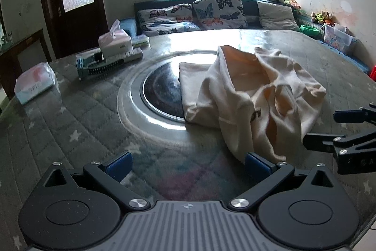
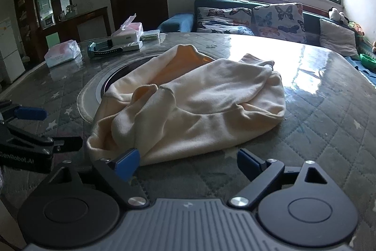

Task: Fold clothes
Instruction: 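Move both grippers toward the crumpled cream sweatshirt, then grasp the sweatshirt edge with the left gripper while the right gripper grasps another edge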

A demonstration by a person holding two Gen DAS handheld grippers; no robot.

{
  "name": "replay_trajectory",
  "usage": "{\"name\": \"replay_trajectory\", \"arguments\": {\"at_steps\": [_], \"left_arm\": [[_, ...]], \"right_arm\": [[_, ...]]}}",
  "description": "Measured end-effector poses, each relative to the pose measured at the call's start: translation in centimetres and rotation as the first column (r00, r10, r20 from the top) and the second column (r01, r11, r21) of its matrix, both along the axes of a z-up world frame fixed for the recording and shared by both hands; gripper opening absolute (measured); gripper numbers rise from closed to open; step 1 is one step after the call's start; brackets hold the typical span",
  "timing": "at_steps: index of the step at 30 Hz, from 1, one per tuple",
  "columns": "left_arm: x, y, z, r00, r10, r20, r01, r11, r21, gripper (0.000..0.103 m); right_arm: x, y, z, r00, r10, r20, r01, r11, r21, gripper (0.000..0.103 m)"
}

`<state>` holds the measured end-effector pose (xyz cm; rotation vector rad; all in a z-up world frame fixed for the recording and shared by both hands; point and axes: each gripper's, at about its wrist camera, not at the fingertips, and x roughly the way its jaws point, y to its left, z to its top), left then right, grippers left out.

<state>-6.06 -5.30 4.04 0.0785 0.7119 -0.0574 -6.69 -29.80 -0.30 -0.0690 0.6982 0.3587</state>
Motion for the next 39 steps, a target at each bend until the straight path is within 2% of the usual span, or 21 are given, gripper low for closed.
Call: {"name": "replay_trajectory", "arguments": {"at_steps": [7,13,18,21,23,25,31,33,35,37,39], "left_arm": [[2.4,0.1,2.3,0.998,-0.01,0.054,0.009,1.0,0.02,0.103],[5.6,-1.2,3.6,0.994,-0.057,0.098,0.053,0.997,0.05,0.103],[9.6,-2.9,4.0,0.988,-0.106,0.11,0.098,0.992,0.074,0.097],[12.1,-3.7,3.6,0.987,-0.13,0.091,0.123,0.989,0.076,0.092],[13.9,-4.3,3.2,0.988,-0.14,0.067,0.135,0.988,0.077,0.085],[15.6,-4.7,2.5,0.988,-0.15,0.04,0.147,0.986,0.079,0.084],[19.4,-5.6,-0.1,0.981,-0.186,-0.057,0.189,0.98,0.065,0.084],[20.3,-5.9,-0.9,0.978,-0.193,-0.08,0.198,0.977,0.072,0.074],[20.8,-6.0,-1.7,0.976,-0.196,-0.093,0.204,0.976,0.081,0.034],[21.0,-5.6,-2.0,0.975,-0.199,-0.104,0.204,0.978,0.049,0.013],[20.6,-5.1,-1.8,0.978,-0.193,-0.078,0.196,0.98,0.025,0.01]], "right_arm": [[1.7,-0.1,1.0,1.0,0.014,0.016,-0.014,1.0,-0.011,0.084],[3.9,-0.3,1.9,1.0,0.015,0.026,-0.015,1.0,-0.015,0.08],[6.1,-0.6,2.4,1.0,-0.001,0.02,0.001,1.0,-0.005,0.075],[7.5,-0.7,2.6,1.0,-0.007,0.016,0.007,1.0,0.005,0.074],[8.5,-0.8,2.7,1.0,-0.015,0.014,0.015,1.0,0.008,0.073],[9.5,-0.9,2.8,1.0,-0.021,0.006,0.02,1.0,0.016,0.07],[11.9,-0.9,2.6,1.0,-0.027,-0.015,0.028,0.999,0.016,0.068],[12.7,-0.8,2.4,0.999,-0.031,-0.025,0.031,0.999,0.016,0.067],[13.6,-0.6,2.2,0.999,-0.03,-0.038,0.031,0.999,0.015,0.065],[14.3,-0.2,2.1,0.999,-0.024,-0.046,0.024,1.0,0.014,0.064],[15.0,0.2,2.0,0.998,-0.018,-0.052,0.018,1.0,0.011,0.063]]}}
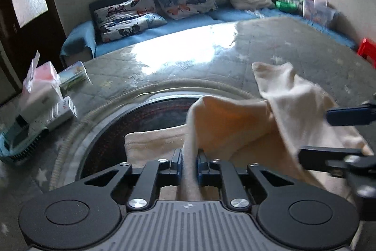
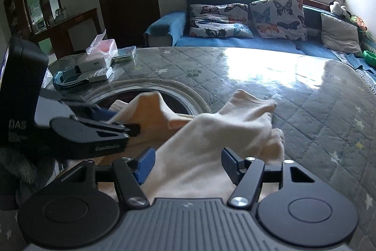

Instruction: Fold clothes

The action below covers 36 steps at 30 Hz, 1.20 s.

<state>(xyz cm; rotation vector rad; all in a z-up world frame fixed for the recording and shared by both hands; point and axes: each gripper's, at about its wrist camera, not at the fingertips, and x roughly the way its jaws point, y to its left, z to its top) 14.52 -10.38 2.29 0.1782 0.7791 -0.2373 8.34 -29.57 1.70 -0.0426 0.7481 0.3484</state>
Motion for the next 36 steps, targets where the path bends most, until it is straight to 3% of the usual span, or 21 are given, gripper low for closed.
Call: {"name": "replay_trajectory", "arguments": {"at_steps": [4,9,11,16,19,29,33,36], "left_arm": [[-1.4,1.5,0.9,0.996,0.057,0.066,-0.057,0.998,-0.005,0.009],[-3.8,5.5,2.8,0.977,0.183,0.11,-0.174,0.981,-0.081,0.008],[-5.4,7.5,3.6,0.963,0.235,0.129,-0.223,0.969,-0.103,0.008],[-9.7,12.2,4.3,0.928,0.346,0.137,-0.327,0.934,-0.147,0.008],[-12.3,14.2,4.3,0.914,0.385,0.129,-0.365,0.918,-0.154,0.008],[-19.0,16.9,2.7,0.896,0.437,0.076,-0.42,0.89,-0.175,0.008],[-20.3,17.4,2.1,0.897,0.439,0.048,-0.426,0.888,-0.171,0.008],[-21.0,17.7,1.5,0.901,0.433,0.018,-0.425,0.891,-0.161,0.011]], "right_arm": [[1.8,1.2,-0.7,1.0,0.002,-0.017,-0.002,1.0,-0.025,0.062],[3.4,2.4,-2.1,0.999,-0.007,-0.043,0.005,0.998,-0.062,0.053],[3.7,2.7,-2.7,0.999,-0.006,-0.05,0.001,0.996,-0.094,0.046],[3.4,1.6,-2.5,0.999,-0.023,-0.038,0.018,0.992,-0.122,0.012],[2.2,0.5,-1.7,0.999,-0.036,-0.009,0.034,0.991,-0.127,0.004],[-6.6,-6.2,2.1,0.98,-0.136,0.145,0.147,0.987,-0.069,0.002],[-11.0,-9.4,2.0,0.973,-0.19,0.129,0.198,0.979,-0.048,0.002],[-13.2,-11.5,0.6,0.977,-0.209,0.044,0.211,0.976,-0.06,0.005]]}}
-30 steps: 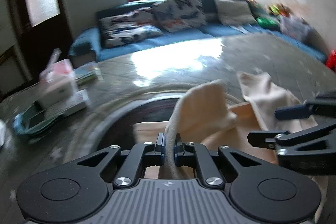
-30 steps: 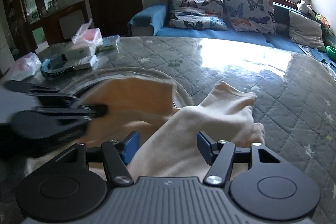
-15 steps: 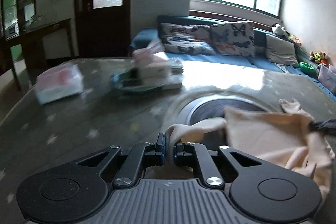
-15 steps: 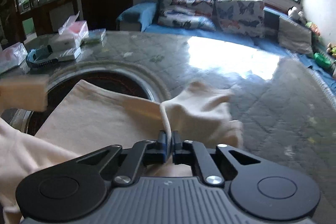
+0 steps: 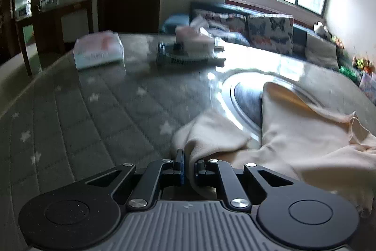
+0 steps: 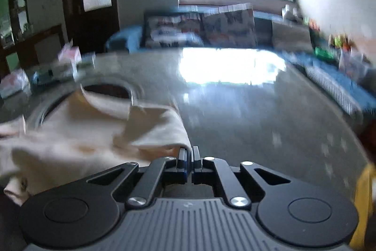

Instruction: Fold clothes

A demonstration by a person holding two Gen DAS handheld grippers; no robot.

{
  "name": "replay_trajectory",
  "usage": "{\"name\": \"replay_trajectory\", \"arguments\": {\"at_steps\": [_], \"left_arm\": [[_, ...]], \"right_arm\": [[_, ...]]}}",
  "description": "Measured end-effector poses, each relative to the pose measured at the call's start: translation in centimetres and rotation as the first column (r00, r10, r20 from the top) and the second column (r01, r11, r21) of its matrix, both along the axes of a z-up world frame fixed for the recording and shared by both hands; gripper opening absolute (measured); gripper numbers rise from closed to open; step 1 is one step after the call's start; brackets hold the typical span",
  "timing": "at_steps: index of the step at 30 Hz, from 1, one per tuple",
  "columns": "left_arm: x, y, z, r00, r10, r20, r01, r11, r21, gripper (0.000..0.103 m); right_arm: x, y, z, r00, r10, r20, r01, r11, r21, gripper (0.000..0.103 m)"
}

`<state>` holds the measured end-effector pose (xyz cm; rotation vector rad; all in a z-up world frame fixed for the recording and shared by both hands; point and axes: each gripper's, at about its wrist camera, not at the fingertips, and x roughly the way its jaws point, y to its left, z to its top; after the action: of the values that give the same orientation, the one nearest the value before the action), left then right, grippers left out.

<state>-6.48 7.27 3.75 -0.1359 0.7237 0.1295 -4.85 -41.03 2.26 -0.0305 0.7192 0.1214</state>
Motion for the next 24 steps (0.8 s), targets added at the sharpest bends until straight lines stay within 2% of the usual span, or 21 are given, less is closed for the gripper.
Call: {"name": "replay_trajectory", "arguments": {"at_steps": [1,4,6,8,12,17,23,24], "left_arm": [[-0.2,0.0,-0.2,1.0,-0.003,-0.009,0.003,1.0,0.002,0.012],[-0.5,0.0,-0.1,1.0,-0.019,-0.015,0.019,1.0,0.021,0.016],[-0.7,-0.2,0.3,0.999,-0.033,-0.011,0.033,0.999,0.042,0.026],[-0.8,-0.2,0.8,0.999,-0.037,0.003,0.037,0.997,0.062,0.046],[-0.9,-0.1,1.8,0.999,-0.039,0.027,0.037,0.997,0.069,0.049],[0.3,-1.0,2.8,0.997,-0.067,0.049,0.063,0.995,0.073,0.049],[3.8,-3.7,3.1,0.989,-0.143,0.048,0.139,0.987,0.081,0.049],[4.5,-4.2,3.0,0.987,-0.155,0.044,0.151,0.985,0.085,0.049]], "right_arm": [[-0.5,-0.4,-0.6,1.0,-0.001,-0.028,0.0,1.0,-0.01,0.012],[-1.5,-1.1,-1.5,0.998,0.005,-0.068,-0.008,0.999,-0.046,0.024],[-1.9,-0.9,-1.1,0.998,0.022,-0.058,-0.025,0.999,-0.047,0.026],[-2.0,-0.1,-0.3,0.999,0.046,-0.027,-0.047,0.997,-0.069,0.035],[-0.9,1.7,0.7,0.994,0.105,0.015,-0.103,0.991,-0.08,0.042],[2.5,4.5,-0.3,0.987,0.162,-0.004,-0.162,0.983,-0.087,0.042],[5.5,6.0,-2.9,0.98,0.189,-0.057,-0.194,0.976,-0.1,0.04],[5.7,6.1,-3.1,0.98,0.191,-0.057,-0.196,0.975,-0.104,0.03]]}}
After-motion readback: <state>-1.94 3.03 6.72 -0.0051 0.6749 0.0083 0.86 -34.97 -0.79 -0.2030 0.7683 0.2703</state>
